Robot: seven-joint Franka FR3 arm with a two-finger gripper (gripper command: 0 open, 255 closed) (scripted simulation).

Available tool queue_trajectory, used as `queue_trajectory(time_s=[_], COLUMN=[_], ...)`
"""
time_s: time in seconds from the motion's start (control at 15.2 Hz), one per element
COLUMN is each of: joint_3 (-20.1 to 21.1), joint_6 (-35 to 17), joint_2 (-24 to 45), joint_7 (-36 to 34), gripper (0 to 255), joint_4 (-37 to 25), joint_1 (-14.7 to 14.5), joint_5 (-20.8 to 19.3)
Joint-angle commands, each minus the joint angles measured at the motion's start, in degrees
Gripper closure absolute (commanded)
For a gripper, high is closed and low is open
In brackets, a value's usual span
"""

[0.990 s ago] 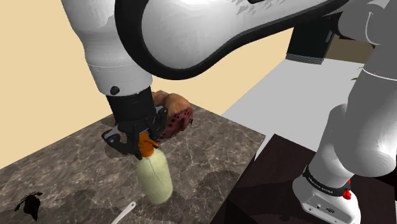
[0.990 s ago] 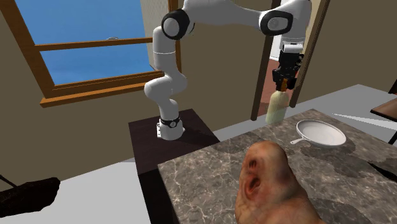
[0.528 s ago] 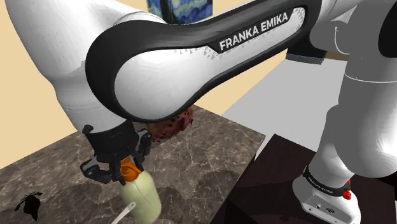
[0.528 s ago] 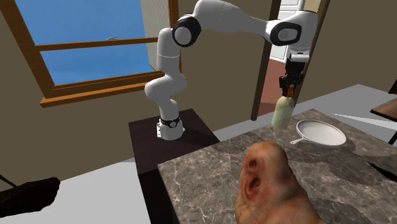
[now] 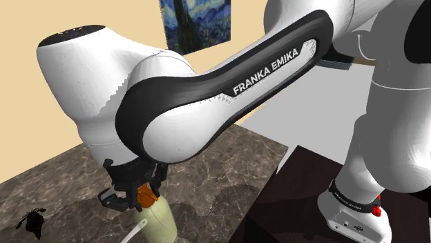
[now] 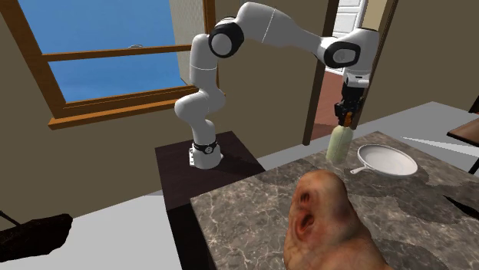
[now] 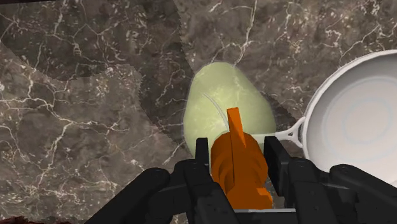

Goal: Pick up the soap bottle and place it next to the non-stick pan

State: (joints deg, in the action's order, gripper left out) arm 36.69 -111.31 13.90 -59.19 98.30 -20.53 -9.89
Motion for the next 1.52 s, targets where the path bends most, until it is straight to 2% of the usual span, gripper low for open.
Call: queue_trajectory(time_s=[0.0, 0.46, 0.99, 1.06, 1.39, 1.45], joint_3=[-0.10, -0.56, -0.57, -0.57, -0.57, -0.36], joint_6=[-1.39, -6.22, -6.35, -6.35, -6.35, -4.70], joint_2=[0.24, 1.82, 1.87, 1.87, 1.88, 1.13], joint_7=[-0.14, -1.08, -1.11, -1.11, -1.12, -0.73], gripper=[255, 255, 255, 0, 0, 0], joint_4=[1.14, 4.74, 4.83, 4.83, 4.82, 3.76], joint_1=[0.03, -0.19, -0.20, -0.20, -0.20, -0.06], joint_5=[-0.23, -1.55, -1.60, -1.60, -1.60, -1.01])
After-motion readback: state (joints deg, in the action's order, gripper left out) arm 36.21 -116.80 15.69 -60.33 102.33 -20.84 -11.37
